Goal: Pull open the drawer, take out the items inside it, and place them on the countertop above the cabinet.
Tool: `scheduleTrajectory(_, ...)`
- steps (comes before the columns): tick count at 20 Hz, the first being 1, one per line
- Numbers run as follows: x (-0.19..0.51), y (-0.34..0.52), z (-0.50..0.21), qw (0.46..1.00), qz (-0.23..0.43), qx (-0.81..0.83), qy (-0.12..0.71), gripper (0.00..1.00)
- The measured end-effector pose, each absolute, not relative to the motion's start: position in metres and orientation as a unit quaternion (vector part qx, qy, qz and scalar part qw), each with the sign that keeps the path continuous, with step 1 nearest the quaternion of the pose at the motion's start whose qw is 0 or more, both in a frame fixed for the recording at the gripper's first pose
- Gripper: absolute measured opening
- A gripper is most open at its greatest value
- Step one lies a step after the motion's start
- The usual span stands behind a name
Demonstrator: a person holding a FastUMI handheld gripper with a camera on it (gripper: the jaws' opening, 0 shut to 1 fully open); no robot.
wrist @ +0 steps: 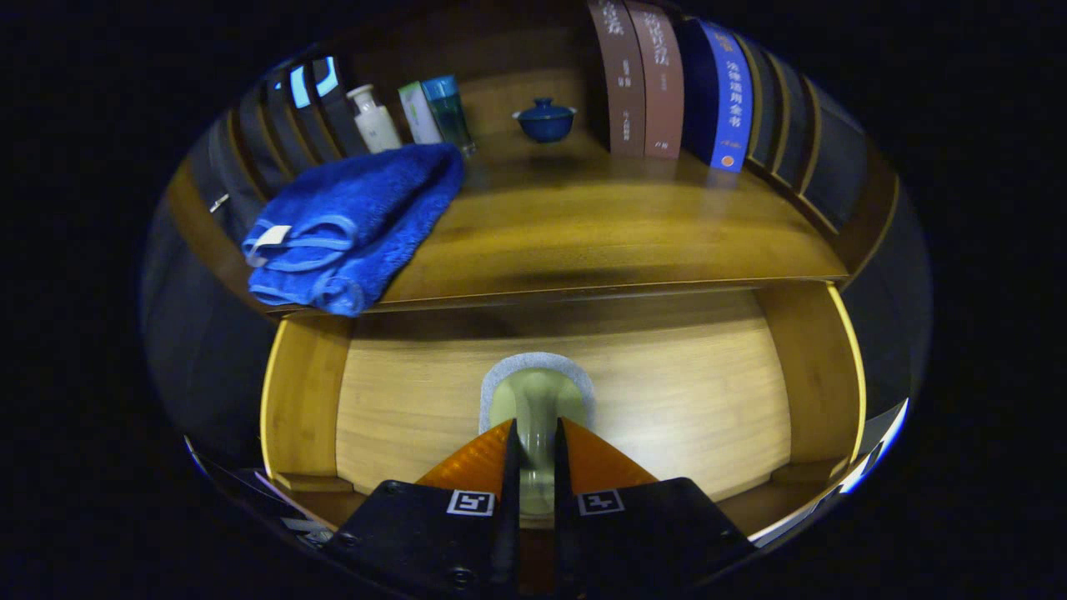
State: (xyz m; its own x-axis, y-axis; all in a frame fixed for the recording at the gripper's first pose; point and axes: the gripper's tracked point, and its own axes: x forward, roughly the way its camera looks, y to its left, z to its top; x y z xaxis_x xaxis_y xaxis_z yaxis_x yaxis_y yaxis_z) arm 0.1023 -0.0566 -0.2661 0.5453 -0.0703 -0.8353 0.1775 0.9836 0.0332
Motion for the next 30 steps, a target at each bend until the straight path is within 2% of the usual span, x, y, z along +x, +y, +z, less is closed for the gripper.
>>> scheduleTrajectory(4, 0.108, -0.05, -0.204, 0.912, -0.057, 0.065, 0.401, 0.21)
scheduleTrajectory(9, 0.17, -0.066, -0.158, 0.936, -0.063, 0.06, 0.342, 0.21)
scheduleTrajectory(18, 0.283, -0.092, -0.178, 0.929, -0.07, 0.065, 0.357, 0.22)
scheduleTrajectory(25, 0.313, -0.103, -0.2, 0.914, -0.071, 0.049, 0.396, 0.23)
scheduleTrajectory(27, 0.309, -0.102, -0.199, 0.911, -0.07, 0.057, 0.401, 0.28)
scheduleTrajectory(30, 0.306, -0.105, -0.197, 0.915, -0.075, 0.061, 0.391, 0.67)
